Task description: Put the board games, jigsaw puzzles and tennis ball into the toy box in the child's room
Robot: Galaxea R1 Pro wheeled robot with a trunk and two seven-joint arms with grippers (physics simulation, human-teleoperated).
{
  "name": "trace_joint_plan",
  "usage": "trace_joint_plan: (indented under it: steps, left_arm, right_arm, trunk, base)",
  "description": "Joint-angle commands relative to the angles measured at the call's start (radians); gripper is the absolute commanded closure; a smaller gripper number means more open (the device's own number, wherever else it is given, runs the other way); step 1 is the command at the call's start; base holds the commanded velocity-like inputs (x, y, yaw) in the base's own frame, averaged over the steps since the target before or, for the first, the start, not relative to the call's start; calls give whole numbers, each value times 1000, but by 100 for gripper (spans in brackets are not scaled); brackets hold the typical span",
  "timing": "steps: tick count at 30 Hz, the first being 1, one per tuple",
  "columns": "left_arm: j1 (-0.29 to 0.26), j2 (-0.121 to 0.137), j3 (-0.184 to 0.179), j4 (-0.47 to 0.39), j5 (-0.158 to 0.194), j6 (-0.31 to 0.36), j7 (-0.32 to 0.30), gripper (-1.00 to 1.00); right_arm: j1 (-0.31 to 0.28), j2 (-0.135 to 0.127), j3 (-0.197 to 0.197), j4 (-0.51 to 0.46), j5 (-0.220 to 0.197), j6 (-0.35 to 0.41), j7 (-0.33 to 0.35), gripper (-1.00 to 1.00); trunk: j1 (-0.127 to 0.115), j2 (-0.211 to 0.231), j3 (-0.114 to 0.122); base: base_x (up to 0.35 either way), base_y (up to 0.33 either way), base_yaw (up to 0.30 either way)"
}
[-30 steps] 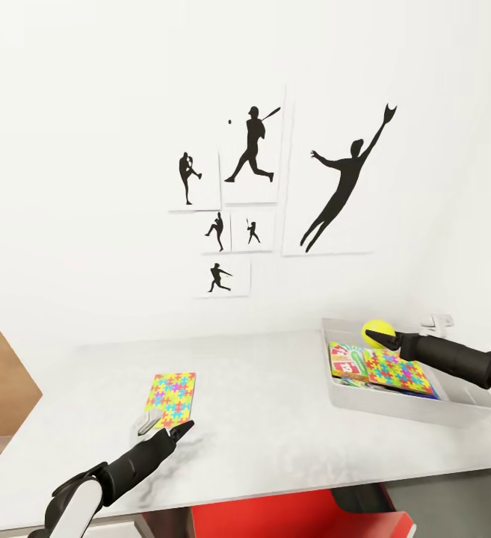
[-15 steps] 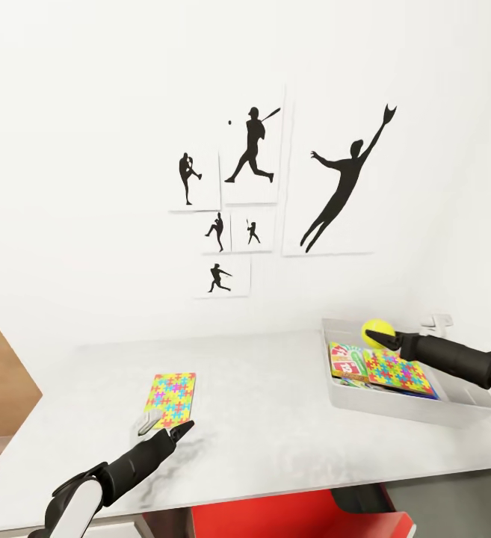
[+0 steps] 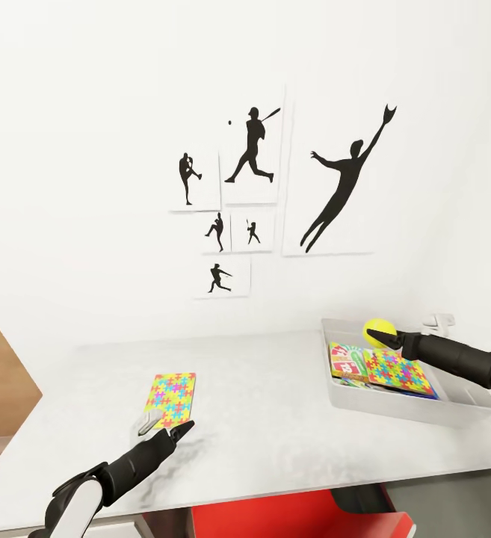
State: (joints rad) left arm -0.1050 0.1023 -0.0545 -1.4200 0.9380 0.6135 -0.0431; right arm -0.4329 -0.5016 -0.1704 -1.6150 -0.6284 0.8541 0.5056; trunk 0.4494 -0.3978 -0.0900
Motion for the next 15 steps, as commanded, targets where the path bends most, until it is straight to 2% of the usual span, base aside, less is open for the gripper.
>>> trace_joint_plan:
  steps: [1,10,15]
  left_arm:
    - [-1,1,0,0,1,3,-1,-100]
    - [-1,1,-1,0,2,3,-2,-100]
    - [-1,1,-1,0,3,3,-4,-100]
  right_arm:
    - [-1,0,-2,0,-2,7,2,100]
    - [-8,-1,-7,3,-1,17,-8,100]
    - [-23,-1,-43,37,-1,56,-66,100]
  trunk:
    - [1,-2,-2]
    - [1,-2,-2]
    - [1,-2,-2]
  base:
    - [0,0,0]
    - [0,0,0]
    - [0,0,0]
